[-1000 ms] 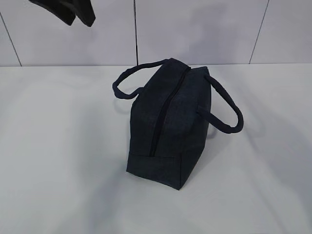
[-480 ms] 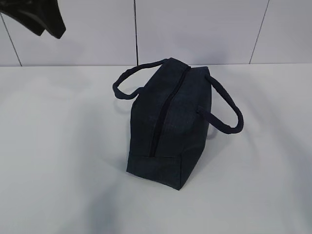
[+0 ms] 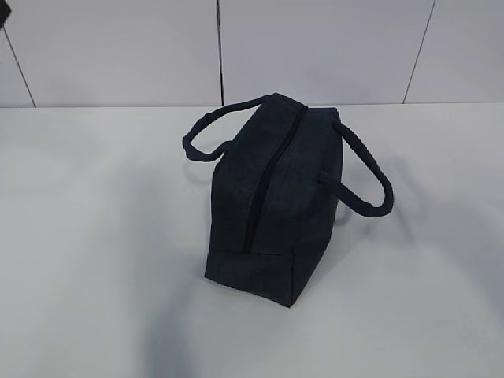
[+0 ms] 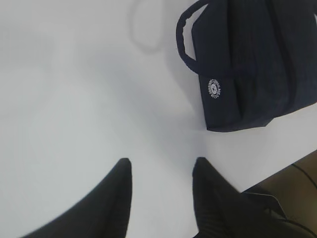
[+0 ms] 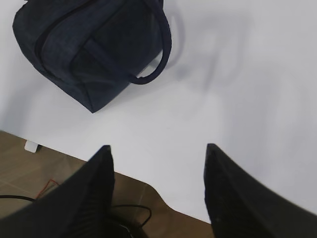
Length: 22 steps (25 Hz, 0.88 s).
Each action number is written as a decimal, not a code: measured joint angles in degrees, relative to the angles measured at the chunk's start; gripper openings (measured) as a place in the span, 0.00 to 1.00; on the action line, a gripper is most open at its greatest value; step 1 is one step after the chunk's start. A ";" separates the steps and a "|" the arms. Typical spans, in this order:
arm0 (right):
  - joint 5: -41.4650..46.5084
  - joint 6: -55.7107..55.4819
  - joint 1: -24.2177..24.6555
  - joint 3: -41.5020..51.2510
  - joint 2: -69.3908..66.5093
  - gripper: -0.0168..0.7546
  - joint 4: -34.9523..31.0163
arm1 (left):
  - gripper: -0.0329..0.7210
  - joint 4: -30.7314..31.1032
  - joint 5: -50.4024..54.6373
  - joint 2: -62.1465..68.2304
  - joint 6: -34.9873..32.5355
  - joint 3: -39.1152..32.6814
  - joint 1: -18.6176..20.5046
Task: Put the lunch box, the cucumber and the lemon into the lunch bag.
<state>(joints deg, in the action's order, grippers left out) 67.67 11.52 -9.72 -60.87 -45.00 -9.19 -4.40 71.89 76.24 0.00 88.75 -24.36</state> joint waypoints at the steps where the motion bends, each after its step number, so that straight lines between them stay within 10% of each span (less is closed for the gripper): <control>1: -0.29 0.00 0.00 1.41 2.23 0.59 -0.43 | 0.44 0.00 0.00 -1.66 0.00 -0.48 0.00; 22: -1.14 1.92 0.00 26.29 41.87 0.59 -4.29 | 0.36 4.06 0.65 -49.52 -0.47 -30.56 0.00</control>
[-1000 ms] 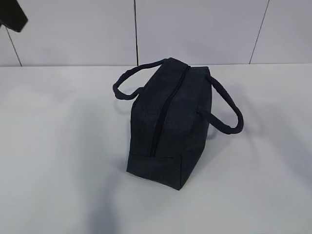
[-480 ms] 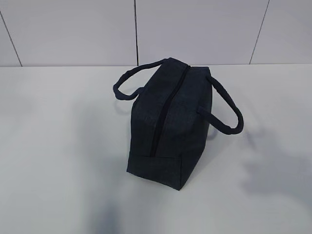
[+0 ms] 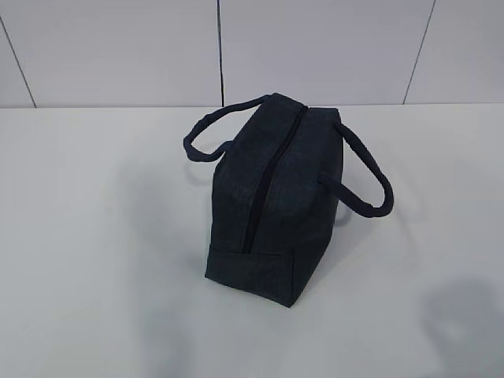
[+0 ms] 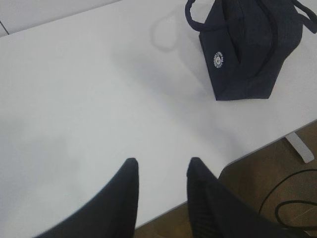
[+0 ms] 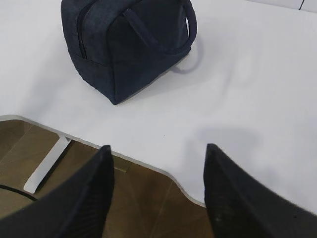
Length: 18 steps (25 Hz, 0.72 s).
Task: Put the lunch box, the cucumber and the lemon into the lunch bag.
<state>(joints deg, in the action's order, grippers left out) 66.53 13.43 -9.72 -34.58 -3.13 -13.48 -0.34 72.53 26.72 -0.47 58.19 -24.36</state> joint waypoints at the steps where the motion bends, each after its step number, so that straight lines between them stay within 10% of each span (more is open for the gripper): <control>1: 0.00 0.00 0.00 0.75 1.43 0.59 0.28 | 0.36 -0.35 0.00 -2.42 0.00 -1.73 0.00; 18: -1.83 -3.79 0.00 5.53 4.12 0.59 4.49 | 0.36 -5.03 -1.80 -26.09 -1.74 -25.93 0.00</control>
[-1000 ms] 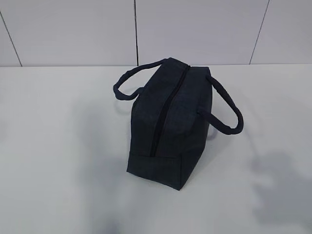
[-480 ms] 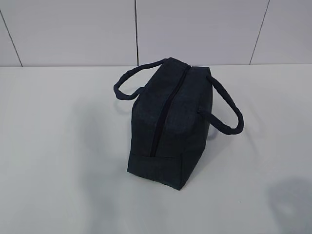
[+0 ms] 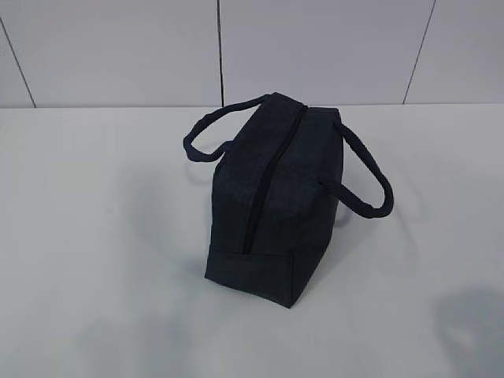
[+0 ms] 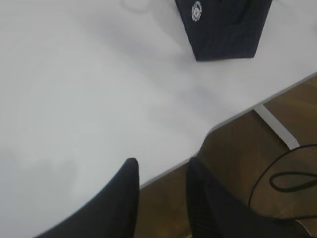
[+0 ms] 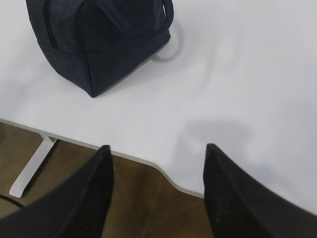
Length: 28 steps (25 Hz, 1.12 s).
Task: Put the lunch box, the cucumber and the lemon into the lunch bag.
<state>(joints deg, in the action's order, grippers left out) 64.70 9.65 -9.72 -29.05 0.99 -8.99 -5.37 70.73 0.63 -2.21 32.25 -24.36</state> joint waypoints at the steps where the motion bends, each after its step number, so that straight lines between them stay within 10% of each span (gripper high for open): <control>1: 0.23 -0.12 0.00 0.38 0.00 0.59 0.00 | 0.36 0.00 -1.55 0.00 -0.12 -0.34 0.00; 16: 0.74 -0.42 0.00 0.66 0.00 0.59 3.73 | 0.36 3.08 -7.33 0.00 -0.39 -2.58 0.48; 28: 0.74 -0.60 0.00 0.66 0.00 0.59 4.72 | 0.36 3.52 -7.33 0.00 -0.39 -2.58 19.68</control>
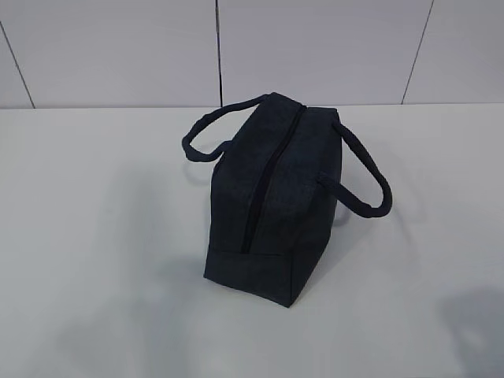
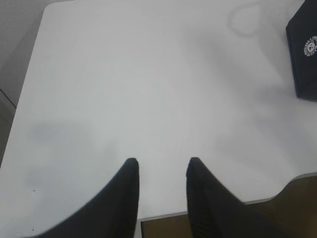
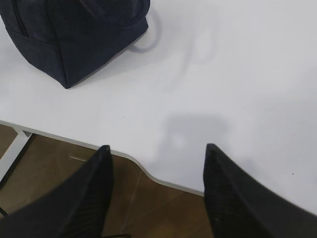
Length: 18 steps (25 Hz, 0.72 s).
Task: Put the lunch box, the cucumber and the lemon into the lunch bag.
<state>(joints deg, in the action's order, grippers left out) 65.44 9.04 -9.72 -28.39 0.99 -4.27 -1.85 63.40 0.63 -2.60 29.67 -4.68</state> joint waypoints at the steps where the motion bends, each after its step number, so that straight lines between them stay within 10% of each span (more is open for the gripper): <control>1: 0.00 0.00 0.00 0.00 0.00 0.59 0.00 | 0.36 0.00 0.00 0.00 0.00 0.00 0.00; 18: 0.09 -0.13 0.00 0.00 0.00 0.59 -0.09 | 0.36 0.00 -0.12 0.00 0.00 0.00 -0.11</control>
<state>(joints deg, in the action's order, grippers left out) 65.54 8.91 -9.72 -28.39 0.99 -4.36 -1.85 63.28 0.63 -2.60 29.67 -4.79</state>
